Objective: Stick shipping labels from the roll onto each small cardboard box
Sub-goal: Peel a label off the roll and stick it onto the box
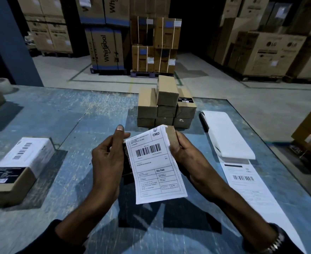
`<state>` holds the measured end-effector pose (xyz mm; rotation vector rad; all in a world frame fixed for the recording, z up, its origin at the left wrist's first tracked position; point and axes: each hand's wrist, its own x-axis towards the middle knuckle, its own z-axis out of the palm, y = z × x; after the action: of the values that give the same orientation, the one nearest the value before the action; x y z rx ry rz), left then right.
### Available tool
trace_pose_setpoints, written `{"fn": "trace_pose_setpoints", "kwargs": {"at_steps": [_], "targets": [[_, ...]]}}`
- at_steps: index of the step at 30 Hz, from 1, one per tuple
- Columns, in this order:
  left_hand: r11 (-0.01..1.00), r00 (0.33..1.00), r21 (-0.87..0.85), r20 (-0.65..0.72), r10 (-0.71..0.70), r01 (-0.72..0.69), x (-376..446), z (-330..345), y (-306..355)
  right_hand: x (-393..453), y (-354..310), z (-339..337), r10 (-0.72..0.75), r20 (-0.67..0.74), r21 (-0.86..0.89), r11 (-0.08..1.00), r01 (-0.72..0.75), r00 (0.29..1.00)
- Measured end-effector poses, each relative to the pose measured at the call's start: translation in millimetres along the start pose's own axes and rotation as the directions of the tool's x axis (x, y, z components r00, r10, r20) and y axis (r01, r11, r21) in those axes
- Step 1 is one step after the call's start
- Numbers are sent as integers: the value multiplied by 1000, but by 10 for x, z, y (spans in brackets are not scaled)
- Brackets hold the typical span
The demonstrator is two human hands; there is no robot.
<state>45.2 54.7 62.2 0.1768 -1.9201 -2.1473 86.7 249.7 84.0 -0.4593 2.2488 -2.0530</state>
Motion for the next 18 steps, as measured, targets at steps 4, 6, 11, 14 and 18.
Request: {"fn": "trace_pose_setpoints", "kwargs": {"at_steps": [4, 6, 11, 14, 18], "targets": [[1000, 1000, -8, 10, -12, 12, 6, 4, -9, 139, -23, 40, 35, -43, -28, 999, -36, 998], [1000, 1000, -8, 13, -10, 10, 12, 4, -9, 140, -25, 21, 26, -33, -44, 999, -28, 999], [1000, 1000, 9, 13, 28, -28, 24, -6, -15, 7, -1, 8, -19, -33, -33, 999, 18, 999], [995, 995, 26, 7, 97, -97, 19, -7, -27, 47, -42, 36, 2, -92, -110, 994, -12, 996], [986, 986, 28, 28, 162, -163, 28, -12, 6, 53, -15, 62, 19, -125, -85, 996, -30, 992]]}}
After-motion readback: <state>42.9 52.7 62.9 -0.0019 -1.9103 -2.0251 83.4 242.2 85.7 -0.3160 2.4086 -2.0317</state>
